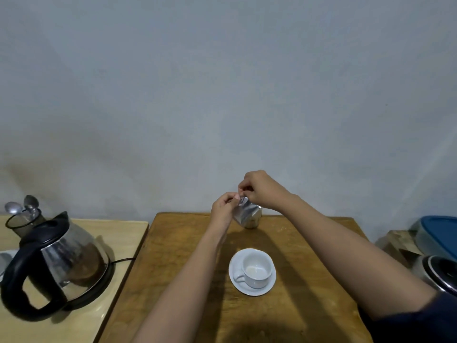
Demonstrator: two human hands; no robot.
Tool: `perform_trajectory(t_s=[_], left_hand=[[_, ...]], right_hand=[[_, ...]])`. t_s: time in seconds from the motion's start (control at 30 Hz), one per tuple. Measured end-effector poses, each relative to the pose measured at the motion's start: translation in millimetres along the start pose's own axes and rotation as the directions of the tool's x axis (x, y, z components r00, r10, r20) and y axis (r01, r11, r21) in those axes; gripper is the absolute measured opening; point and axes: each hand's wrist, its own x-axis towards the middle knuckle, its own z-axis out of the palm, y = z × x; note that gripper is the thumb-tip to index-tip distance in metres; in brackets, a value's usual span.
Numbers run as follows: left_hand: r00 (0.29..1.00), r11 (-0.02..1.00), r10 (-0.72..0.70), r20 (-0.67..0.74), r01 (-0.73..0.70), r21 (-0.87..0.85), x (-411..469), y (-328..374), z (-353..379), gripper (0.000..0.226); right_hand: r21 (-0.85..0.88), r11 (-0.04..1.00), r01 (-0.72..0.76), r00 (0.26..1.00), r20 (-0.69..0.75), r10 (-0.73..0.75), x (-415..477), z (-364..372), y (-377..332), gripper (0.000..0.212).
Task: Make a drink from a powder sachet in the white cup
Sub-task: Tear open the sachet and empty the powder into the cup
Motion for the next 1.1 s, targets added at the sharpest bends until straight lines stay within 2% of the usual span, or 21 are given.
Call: perform_trajectory(t_s=[0.13, 0.3, 0.43, 0.53, 0.77, 0.83, 0.93, 1.0, 1.1], left_hand=[[0.995, 0.998, -0.062, -0.076, 0.06, -0.022, -1.2, -1.7, -15.0, 0.027], [0.983, 0.998, -0.07, -0.168, 0.069, -0.013, 1.1, 0.1, -38.5, 0.024], [0.959, 0.995, -0.084, -0.27, 0.068, -0.067, 2.7, -2.9, -65.9, 0.028], [0.951, 0.998, -0.066, -0.301, 0.062, -0.023, 7.5, -10.0, -89.9, 0.029], [0.861, 0.986, -0.098, -0.498, 0.017, -0.165, 8.6, -9.7, -125.3, 0.028], [0.872, 0.987, -0.068, -0.485, -0.013, -0.162, 7.9, -11.0, -137.4, 0.025], [0.87, 0.986, -0.029, -0.492, -0.054, -0.154, 2.4, -11.1, -150.9, 0.019], [0.872, 0.987, -0.007, -0.49, -0.074, -0.146, -3.4, -15.6, -159.9, 0.018], [0.879, 0.992, -0.025, -0.476, -0.037, -0.12, -16.2, -29.9, -172.9, 0.019]], right_hand=[[-0.028, 0.993, 0.118, 0.993, 0.027, -0.117, 0.1, 19.0, -10.6, 0.02], [0.019, 0.977, 0.212, 0.977, 0.015, -0.212, 1.3, 27.4, -22.8, 0.02], [0.047, 0.942, 0.333, 0.94, 0.066, -0.335, 1.7, 37.0, -37.1, 0.016], [0.07, 0.923, 0.377, 0.92, 0.087, -0.382, 2.0, 41.6, -42.1, 0.015], [0.129, 0.886, 0.445, 0.889, 0.052, -0.454, -0.3, 50.4, -50.3, 0.013], [0.171, 0.902, 0.396, 0.914, 0.025, -0.405, 0.2, 56.0, -49.5, 0.012], [0.25, 0.947, 0.203, 0.975, 0.033, -0.218, 2.7, 77.3, -46.5, 0.011], [0.335, 0.942, 0.029, 0.991, 0.113, -0.071, 2.7, 103.7, -42.8, 0.019], [0.346, 0.926, -0.151, 0.955, 0.292, 0.047, -6.4, 156.5, -36.2, 0.024]])
